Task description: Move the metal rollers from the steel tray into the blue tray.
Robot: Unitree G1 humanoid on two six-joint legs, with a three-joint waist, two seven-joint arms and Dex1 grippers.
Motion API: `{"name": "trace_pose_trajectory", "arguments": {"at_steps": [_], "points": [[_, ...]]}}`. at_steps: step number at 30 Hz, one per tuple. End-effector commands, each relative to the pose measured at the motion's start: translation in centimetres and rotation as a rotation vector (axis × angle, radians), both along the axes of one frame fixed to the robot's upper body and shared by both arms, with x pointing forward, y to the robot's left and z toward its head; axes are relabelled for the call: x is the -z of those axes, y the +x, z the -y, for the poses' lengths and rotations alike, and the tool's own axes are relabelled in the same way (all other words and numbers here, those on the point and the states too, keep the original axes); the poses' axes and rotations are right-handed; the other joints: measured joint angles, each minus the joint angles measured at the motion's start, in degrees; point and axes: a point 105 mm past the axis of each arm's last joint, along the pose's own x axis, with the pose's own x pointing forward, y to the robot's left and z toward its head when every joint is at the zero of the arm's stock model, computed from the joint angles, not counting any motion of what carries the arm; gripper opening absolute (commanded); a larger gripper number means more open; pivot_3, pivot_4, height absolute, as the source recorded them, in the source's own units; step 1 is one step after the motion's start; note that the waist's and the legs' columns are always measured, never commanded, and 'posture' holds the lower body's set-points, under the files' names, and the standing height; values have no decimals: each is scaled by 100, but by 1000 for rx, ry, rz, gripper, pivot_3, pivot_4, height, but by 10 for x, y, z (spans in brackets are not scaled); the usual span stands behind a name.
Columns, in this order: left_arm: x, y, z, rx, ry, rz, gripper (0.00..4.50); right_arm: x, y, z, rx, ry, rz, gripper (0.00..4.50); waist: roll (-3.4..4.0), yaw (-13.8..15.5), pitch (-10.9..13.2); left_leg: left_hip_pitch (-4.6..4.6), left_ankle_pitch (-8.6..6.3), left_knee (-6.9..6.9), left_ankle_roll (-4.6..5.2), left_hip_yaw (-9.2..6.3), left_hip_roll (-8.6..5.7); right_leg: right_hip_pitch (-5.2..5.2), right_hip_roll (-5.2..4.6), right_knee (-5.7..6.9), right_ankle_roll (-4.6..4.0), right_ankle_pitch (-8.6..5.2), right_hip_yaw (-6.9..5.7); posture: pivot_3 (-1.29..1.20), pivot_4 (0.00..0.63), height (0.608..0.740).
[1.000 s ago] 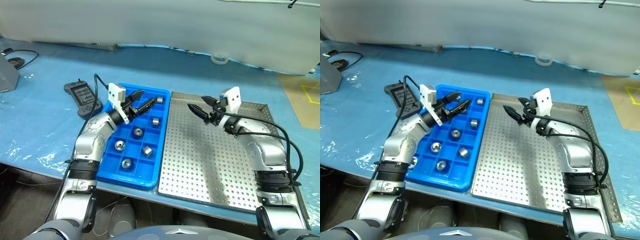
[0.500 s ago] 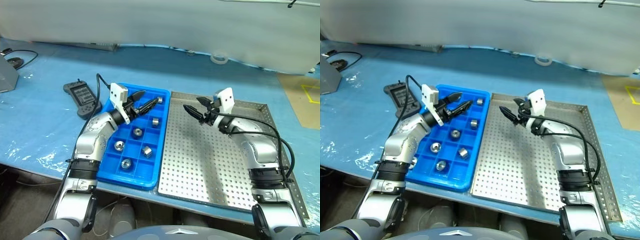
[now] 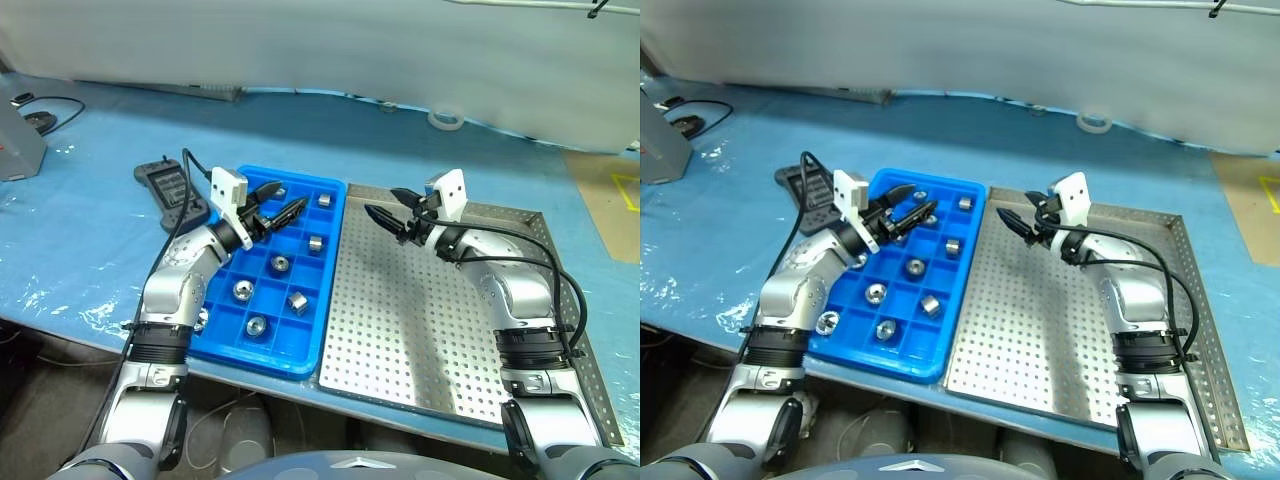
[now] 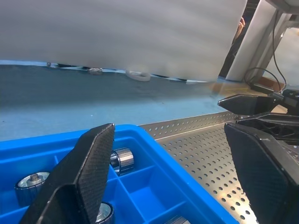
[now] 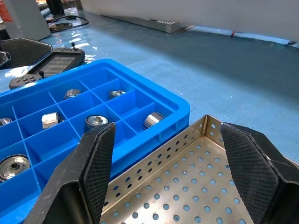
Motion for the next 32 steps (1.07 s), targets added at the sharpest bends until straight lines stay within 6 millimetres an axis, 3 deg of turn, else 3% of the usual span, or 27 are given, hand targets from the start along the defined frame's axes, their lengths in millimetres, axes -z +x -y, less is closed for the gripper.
{"name": "trace_pose_trajectory", "arguments": {"at_steps": [1, 22, 32], "points": [[-14, -1, 2, 0, -12, 56, 3962, -11, 0, -3, -12, -6, 43, 3737, 0, -1, 0, 0, 0, 0, 0, 0, 1, 0, 0, 0, 0, 0, 0, 115, 150, 740], [-16, 3, -16, -124, -41, 73, 3962, -13, 5, -15, -84, -45, 31, 3737, 0, 42, 0, 0, 0, -8, -1, -6, 0, -1, 0, -4, 1, 0, -2, 194, 150, 740], [-16, 3, -16, -132, -29, 71, 3962, -13, 11, -20, -101, -49, 36, 3737, 0, 51, 1, -2, 0, -11, -1, -7, 0, -3, 0, -5, 1, 0, -4, 201, 150, 740]]}}
